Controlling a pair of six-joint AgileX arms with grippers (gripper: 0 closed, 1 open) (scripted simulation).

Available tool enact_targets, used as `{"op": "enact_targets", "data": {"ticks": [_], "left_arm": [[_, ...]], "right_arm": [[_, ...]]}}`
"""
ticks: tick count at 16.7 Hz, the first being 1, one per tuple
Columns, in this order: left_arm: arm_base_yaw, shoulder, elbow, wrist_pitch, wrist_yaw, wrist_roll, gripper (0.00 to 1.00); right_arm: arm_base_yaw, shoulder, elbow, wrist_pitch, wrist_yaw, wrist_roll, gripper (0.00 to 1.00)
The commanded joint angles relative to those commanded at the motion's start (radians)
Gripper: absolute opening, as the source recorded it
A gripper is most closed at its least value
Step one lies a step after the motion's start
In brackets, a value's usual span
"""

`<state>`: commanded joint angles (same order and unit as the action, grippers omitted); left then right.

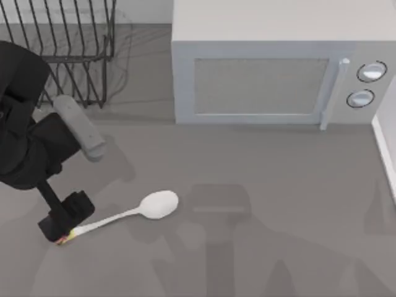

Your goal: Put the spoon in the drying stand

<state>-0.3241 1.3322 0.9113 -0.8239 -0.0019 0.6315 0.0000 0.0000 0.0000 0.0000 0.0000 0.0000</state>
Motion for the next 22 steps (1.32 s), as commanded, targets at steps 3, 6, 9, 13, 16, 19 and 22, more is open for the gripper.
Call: {"op": "enact_targets", "data": {"ticks": [3, 6, 9, 13, 16, 19, 22], "left_arm": [[-0.050, 0.209, 0.147, -0.123, 0.000, 0.097, 1.00], [-0.083, 0.338, 0.249, -0.202, 0.001, 0.162, 1.00], [-0.096, 0.387, 0.287, -0.232, 0.001, 0.187, 1.00], [-0.091, 0.384, 0.284, -0.230, 0.001, 0.186, 1.00], [-0.093, 0.403, 0.259, -0.191, 0.001, 0.188, 1.00], [-0.093, 0.460, 0.192, -0.061, 0.001, 0.190, 1.00], [-0.093, 0.526, 0.113, 0.093, 0.001, 0.192, 1.00]], "right_arm": [[0.000, 0.000, 0.000, 0.000, 0.000, 0.000, 1.00], [0.000, 0.000, 0.000, 0.000, 0.000, 0.000, 1.00], [0.000, 0.000, 0.000, 0.000, 0.000, 0.000, 1.00], [0.000, 0.000, 0.000, 0.000, 0.000, 0.000, 1.00], [0.000, 0.000, 0.000, 0.000, 0.000, 0.000, 1.00], [0.000, 0.000, 0.000, 0.000, 0.000, 0.000, 1.00], [0.000, 0.000, 0.000, 0.000, 0.000, 0.000, 1.00]]}}
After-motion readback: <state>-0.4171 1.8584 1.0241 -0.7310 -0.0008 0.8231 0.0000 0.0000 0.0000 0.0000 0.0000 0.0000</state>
